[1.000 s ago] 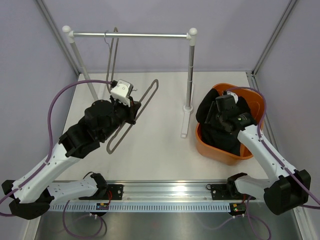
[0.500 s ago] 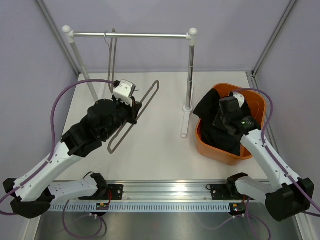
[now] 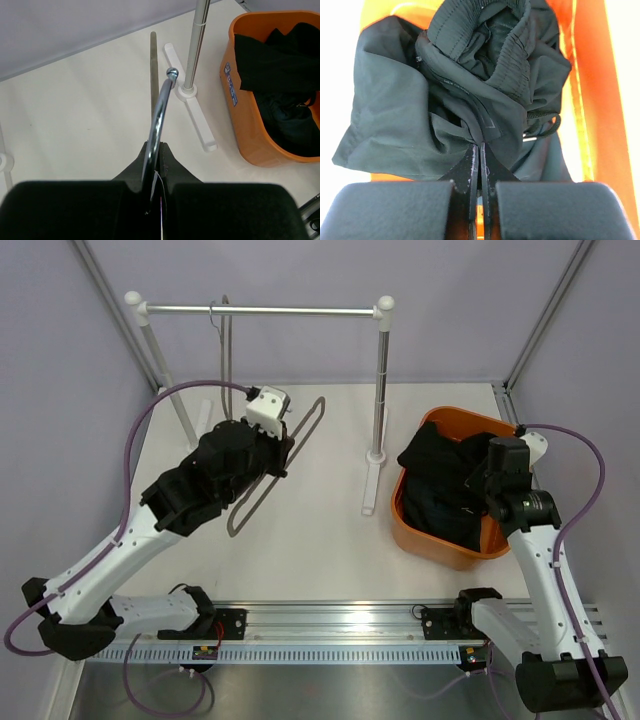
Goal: Remove the shorts from the hanger
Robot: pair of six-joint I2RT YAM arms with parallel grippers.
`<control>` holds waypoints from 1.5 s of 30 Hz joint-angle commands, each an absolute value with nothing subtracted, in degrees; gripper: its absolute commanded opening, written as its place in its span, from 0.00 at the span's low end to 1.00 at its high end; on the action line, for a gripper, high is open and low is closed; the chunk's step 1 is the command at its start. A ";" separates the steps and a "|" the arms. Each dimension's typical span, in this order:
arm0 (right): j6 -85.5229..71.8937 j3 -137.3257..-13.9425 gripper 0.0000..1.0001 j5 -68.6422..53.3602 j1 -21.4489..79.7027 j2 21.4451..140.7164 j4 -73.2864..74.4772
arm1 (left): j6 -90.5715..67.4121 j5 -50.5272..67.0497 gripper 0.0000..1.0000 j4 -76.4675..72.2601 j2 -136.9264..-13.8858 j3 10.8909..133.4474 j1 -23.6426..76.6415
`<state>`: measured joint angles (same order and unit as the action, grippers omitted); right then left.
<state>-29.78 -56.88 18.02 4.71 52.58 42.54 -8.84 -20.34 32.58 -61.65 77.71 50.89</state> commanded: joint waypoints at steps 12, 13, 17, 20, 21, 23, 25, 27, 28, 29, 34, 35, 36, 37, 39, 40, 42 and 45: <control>-29.53 -57.04 0.00 23.47 -1.58 45.62 43.50 | -9.41 -12.93 0.00 40.34 -81.20 107.74 37.99; -29.44 -57.04 0.00 23.38 -1.76 45.35 43.51 | -9.23 -12.22 0.00 40.17 -82.78 108.80 37.10; -29.97 -55.55 0.00 22.93 -1.85 45.79 43.42 | -8.53 -8.54 0.00 38.32 -86.12 112.84 33.14; -30.85 -53.53 0.00 22.42 -2.28 44.91 42.28 | -8.35 -7.30 0.00 37.53 -88.93 115.13 31.21; -31.20 -52.83 0.00 21.72 -2.37 44.91 41.58 | -8.35 -6.95 0.00 36.83 -89.47 116.18 30.77; -31.99 -52.38 0.00 21.88 -2.37 45.52 41.31 | -8.35 -6.77 0.00 36.21 -90.78 117.50 30.41; -32.43 -51.77 0.00 22.76 -2.37 45.88 40.96 | -8.44 -6.59 0.00 36.12 -93.24 120.75 30.06; -32.87 -50.89 0.00 22.24 -2.46 45.62 39.82 | -8.61 -7.29 0.00 36.12 -95.96 123.04 29.80; -32.96 -50.63 0.00 21.54 -2.46 45.27 39.38 | -8.79 -7.47 0.00 35.86 -96.76 124.87 29.71; -33.13 -50.36 0.00 19.97 -2.46 45.44 38.94 | -9.05 -7.82 0.00 34.99 -97.38 125.41 29.53; -32.78 -48.78 0.05 17.50 -2.46 45.62 37.36 | -10.11 -8.70 0.00 32.26 -100.10 127.08 28.92; -32.61 -48.34 0.06 17.32 -2.46 45.53 37.18 | -10.11 -8.96 0.00 32.17 -100.63 127.52 28.83; -32.52 -48.17 0.07 16.88 -2.46 45.53 36.92 | -10.11 -9.31 0.00 32.08 -101.07 127.79 28.74; -32.35 -47.99 0.07 15.92 -2.46 45.44 36.57 | -10.19 -9.84 0.00 31.99 -101.68 127.97 28.65; -32.43 -47.64 0.07 15.21 -2.46 45.44 35.95 | -10.46 -10.11 0.00 31.20 -101.95 128.14 28.13; -32.52 -47.55 0.06 14.86 -2.46 45.44 35.77 | -10.63 -10.11 0.00 30.59 -102.30 128.14 27.86; -32.34 -47.29 0.06 14.50 -2.46 45.53 35.33 | -10.90 -9.84 0.00 30.32 -102.74 128.58 27.42; -31.91 -46.93 0.05 13.89 -2.46 45.97 35.16 | -10.99 -10.02 0.00 30.15 -103.88 129.81 26.98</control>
